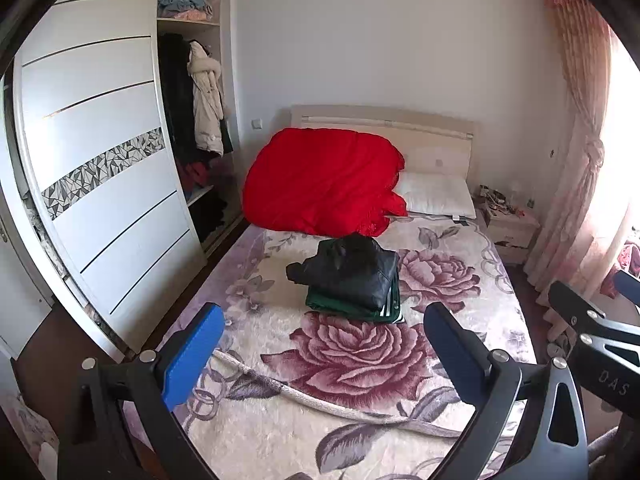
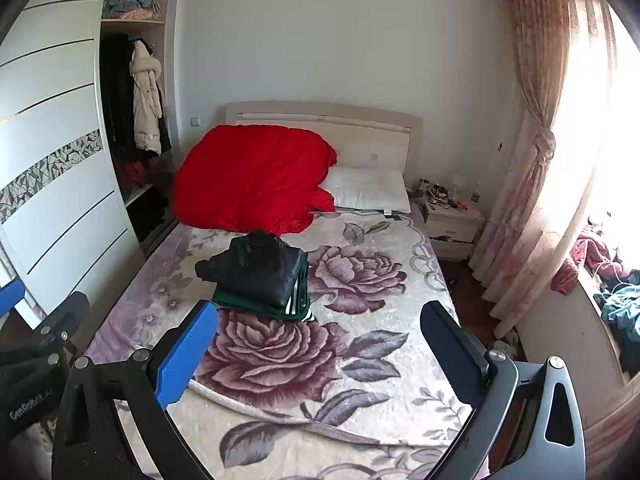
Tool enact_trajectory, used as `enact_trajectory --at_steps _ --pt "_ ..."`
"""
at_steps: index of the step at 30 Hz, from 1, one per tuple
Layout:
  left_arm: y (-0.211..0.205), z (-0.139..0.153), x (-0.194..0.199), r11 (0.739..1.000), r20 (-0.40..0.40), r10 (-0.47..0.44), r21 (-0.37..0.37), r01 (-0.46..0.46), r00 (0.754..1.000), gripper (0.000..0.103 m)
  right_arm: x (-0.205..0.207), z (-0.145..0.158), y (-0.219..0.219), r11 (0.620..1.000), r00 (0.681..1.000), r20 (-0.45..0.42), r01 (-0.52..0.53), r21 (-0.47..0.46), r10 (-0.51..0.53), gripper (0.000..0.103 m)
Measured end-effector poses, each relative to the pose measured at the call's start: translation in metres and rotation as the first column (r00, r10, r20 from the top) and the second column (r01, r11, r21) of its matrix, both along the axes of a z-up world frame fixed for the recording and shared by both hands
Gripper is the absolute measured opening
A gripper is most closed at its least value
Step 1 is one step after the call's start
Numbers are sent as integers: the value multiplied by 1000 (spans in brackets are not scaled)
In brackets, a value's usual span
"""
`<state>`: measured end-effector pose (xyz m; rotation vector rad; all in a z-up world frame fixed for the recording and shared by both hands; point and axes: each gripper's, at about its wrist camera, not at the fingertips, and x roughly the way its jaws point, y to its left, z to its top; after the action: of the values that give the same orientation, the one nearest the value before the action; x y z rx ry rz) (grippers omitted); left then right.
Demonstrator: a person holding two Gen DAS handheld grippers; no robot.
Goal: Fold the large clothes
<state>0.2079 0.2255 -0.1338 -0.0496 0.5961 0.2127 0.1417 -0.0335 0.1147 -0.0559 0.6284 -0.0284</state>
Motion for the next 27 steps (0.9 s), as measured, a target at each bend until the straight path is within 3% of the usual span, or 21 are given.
enact_trajectory --at_steps 9,27 --pt "-2 7 -10 999 37 31 11 -31 999 103 -11 6 -1 1000 1000 12 -26 17 26 103" --pt "2 9 -13 999 28 29 21 -30 999 103 -20 4 0 999 999 0 -34 36 34 103"
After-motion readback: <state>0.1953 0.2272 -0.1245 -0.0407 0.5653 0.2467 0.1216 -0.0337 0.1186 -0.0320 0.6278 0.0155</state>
